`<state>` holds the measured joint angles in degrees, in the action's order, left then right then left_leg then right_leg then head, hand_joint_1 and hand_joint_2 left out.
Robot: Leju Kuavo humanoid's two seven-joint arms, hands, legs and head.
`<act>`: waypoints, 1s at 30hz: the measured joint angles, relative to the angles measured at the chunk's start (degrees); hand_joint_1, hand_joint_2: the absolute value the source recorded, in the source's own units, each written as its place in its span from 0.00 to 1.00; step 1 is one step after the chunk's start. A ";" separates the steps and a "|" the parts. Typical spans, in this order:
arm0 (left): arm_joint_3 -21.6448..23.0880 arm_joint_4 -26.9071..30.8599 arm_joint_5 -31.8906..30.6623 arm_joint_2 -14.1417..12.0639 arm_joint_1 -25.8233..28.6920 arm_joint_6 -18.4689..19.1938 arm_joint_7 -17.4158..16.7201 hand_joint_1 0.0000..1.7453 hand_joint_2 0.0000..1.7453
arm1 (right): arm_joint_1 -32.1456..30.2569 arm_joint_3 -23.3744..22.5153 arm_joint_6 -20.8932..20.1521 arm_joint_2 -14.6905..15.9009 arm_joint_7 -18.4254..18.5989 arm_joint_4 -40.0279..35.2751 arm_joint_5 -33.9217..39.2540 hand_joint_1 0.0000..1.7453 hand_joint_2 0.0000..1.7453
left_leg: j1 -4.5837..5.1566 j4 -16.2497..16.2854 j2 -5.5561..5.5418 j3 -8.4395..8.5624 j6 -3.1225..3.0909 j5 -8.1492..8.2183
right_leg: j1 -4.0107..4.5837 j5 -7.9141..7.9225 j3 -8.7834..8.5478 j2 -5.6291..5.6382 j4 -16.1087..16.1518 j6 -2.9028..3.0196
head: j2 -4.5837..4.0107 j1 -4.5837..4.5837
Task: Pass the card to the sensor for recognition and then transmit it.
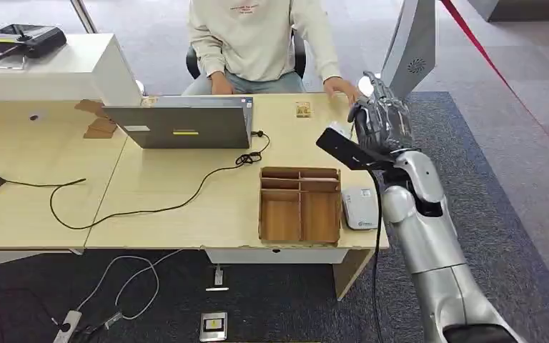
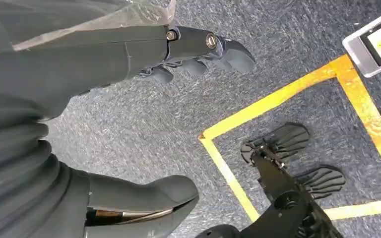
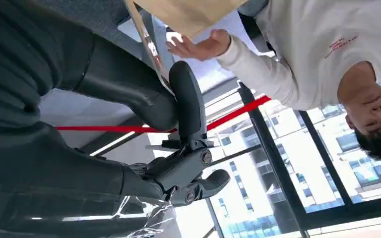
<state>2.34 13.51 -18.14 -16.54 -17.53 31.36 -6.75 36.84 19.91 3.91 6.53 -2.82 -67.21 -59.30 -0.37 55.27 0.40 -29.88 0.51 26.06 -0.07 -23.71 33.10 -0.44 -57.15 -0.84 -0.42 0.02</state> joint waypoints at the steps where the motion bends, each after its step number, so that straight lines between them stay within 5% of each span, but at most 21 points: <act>1: -0.02 0.00 0.20 -0.05 0.19 0.00 0.22 0.00 1.00 | 0.00 -0.02 0.04 0.05 -0.20 0.00 0.07 1.00 1.00 | 0.00 0.00 0.00 0.00 0.00 0.00 | 0.00 0.00 0.00 0.00 0.00 0.00 | 0.00 0.02; 12: -0.11 0.00 -0.31 -0.57 0.92 0.85 0.68 0.00 1.00 | 3.13 0.04 1.55 -0.57 -3.82 2.81 -0.39 1.00 1.00 | 0.00 0.00 0.00 -0.06 0.01 -0.02 | -0.01 0.02 0.02 0.00 -0.01 0.01 | 0.00 0.02; 19: -0.04 0.04 -1.42 -0.48 0.18 2.12 0.02 0.00 1.00 | 14.99 0.46 5.14 -3.54 -8.98 13.60 -3.48 1.00 1.00 | -0.01 0.00 -0.01 -0.12 0.02 -0.12 | 0.00 0.08 0.09 0.00 -0.02 0.02 | 0.00 0.00; 30: -0.02 0.04 -1.22 -0.48 -0.20 3.13 -0.44 0.00 1.00 | 27.57 1.09 5.20 -6.95 -9.22 29.23 -4.92 1.00 1.00 | -0.01 0.00 -0.07 -0.17 0.03 -0.14 | 0.01 0.10 0.13 -0.01 -0.03 0.00 | 0.00 0.00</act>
<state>2.32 13.55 -19.36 -17.03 -17.74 34.49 -7.19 64.41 21.00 9.11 -0.42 -12.04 -37.98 -64.22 -0.38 55.28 0.33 -30.04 0.54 25.92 -0.06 -23.61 33.22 -0.46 -57.18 -0.83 -0.41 0.02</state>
